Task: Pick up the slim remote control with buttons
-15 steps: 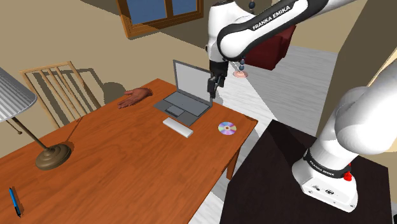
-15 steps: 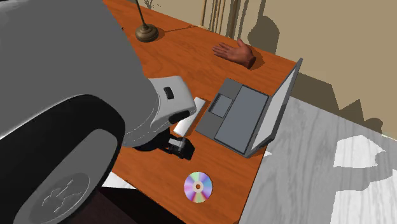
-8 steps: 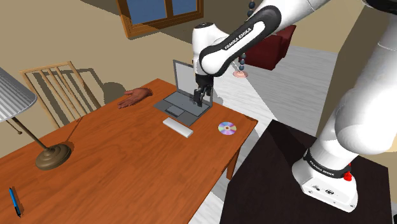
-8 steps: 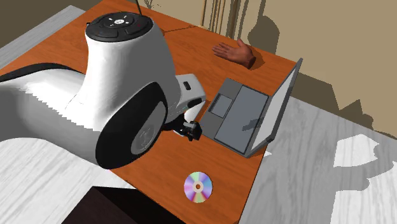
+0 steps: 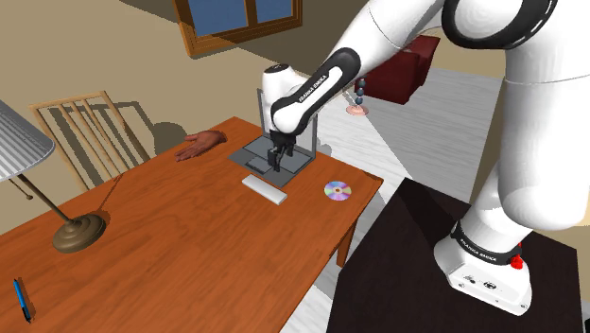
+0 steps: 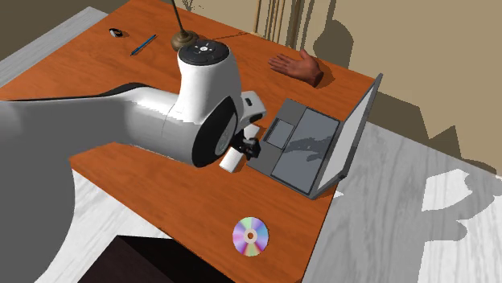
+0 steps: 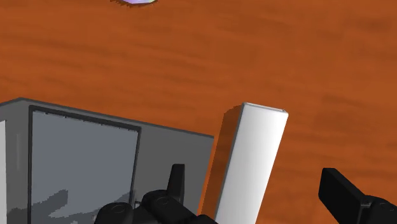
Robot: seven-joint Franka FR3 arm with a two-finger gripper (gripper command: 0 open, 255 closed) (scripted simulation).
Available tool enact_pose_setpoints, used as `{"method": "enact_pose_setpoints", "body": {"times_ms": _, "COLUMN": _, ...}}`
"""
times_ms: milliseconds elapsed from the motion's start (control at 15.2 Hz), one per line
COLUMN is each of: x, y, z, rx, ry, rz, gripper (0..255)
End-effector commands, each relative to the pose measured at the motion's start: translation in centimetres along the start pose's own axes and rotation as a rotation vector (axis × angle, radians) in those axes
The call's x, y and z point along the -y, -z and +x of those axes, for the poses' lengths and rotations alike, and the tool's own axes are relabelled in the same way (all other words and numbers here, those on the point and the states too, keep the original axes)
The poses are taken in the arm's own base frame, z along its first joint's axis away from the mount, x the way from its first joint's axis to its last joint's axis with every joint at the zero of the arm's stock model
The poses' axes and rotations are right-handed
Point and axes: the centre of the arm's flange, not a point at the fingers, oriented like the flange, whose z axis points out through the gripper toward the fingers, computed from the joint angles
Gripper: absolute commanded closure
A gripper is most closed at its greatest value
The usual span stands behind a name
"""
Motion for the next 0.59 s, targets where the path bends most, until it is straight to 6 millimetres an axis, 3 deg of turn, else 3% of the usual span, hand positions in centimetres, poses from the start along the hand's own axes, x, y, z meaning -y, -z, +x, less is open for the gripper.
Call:
{"method": "enact_pose_setpoints", "body": {"times_ms": 0, "x": 0.5, "y": -2.0, "z": 1.5, "rx": 0.001, "ry": 0.003, "rz": 0.004, "gripper": 0}}
{"method": "enact_pose_setpoints", "body": {"times_ms": 528, "x": 2.0, "y": -9.8, "z": 8.5, "rx": 0.005, "ry": 0.016, "rz": 0.020, "gripper": 0}}
